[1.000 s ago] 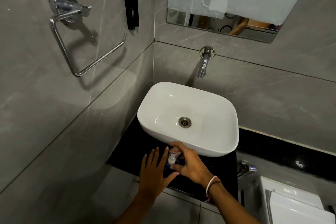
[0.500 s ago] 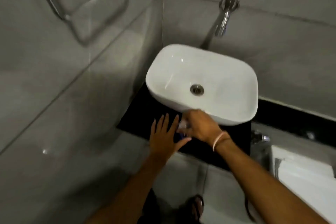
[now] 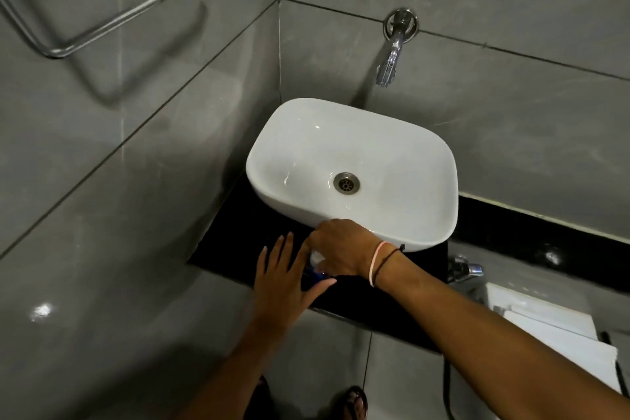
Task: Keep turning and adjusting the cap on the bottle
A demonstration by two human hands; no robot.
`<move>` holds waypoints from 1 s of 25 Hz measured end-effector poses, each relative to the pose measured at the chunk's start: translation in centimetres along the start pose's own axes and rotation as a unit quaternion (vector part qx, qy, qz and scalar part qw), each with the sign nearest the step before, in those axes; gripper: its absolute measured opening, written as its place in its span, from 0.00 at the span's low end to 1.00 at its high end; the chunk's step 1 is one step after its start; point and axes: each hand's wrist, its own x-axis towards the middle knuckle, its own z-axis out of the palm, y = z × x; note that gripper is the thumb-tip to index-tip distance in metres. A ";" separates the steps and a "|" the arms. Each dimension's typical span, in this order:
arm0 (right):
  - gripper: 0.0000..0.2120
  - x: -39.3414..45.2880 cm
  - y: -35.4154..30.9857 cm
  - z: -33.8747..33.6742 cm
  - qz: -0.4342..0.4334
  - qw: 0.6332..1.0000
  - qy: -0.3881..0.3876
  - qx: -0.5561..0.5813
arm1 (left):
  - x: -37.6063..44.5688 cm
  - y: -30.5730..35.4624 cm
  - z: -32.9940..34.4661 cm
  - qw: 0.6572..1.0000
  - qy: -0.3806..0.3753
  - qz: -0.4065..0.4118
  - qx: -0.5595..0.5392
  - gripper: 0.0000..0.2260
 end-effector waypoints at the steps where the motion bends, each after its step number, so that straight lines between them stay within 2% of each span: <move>1: 0.13 0.0 0.2 0.0 -0.006 1.000 0.002 -0.009 | 0.1 0.4 -0.3 1.000 -0.002 0.002 0.003 0.41; 8: 0.19 0.7 0.3 0.8 -0.044 0.993 0.017 -0.104 | 0.1 0.5 -1.1 0.999 -0.006 0.015 0.031 0.40; 13: 0.20 0.4 1.0 0.6 -0.049 0.995 0.011 -0.087 | 0.0 1.3 -1.5 1.000 -0.007 -0.003 0.024 0.41; 17: 0.19 0.5 0.8 -0.1 -0.061 0.995 -0.035 -0.073 | 0.0 1.5 -1.6 1.000 -0.007 -0.006 0.028 0.40; 19: 0.19 0.7 0.6 0.1 -0.035 0.997 -0.046 -0.047 | 0.0 1.4 -1.5 1.000 -0.004 -0.006 0.030 0.40; 21: 0.21 0.9 0.6 0.4 -0.009 0.998 -0.045 -0.033 | 0.0 1.3 -1.4 1.000 -0.007 -0.009 0.029 0.40; 25: 0.23 0.5 1.0 0.2 -0.036 0.997 -0.029 -0.063 | -0.1 1.6 -1.4 1.000 0.005 -0.016 0.021 0.41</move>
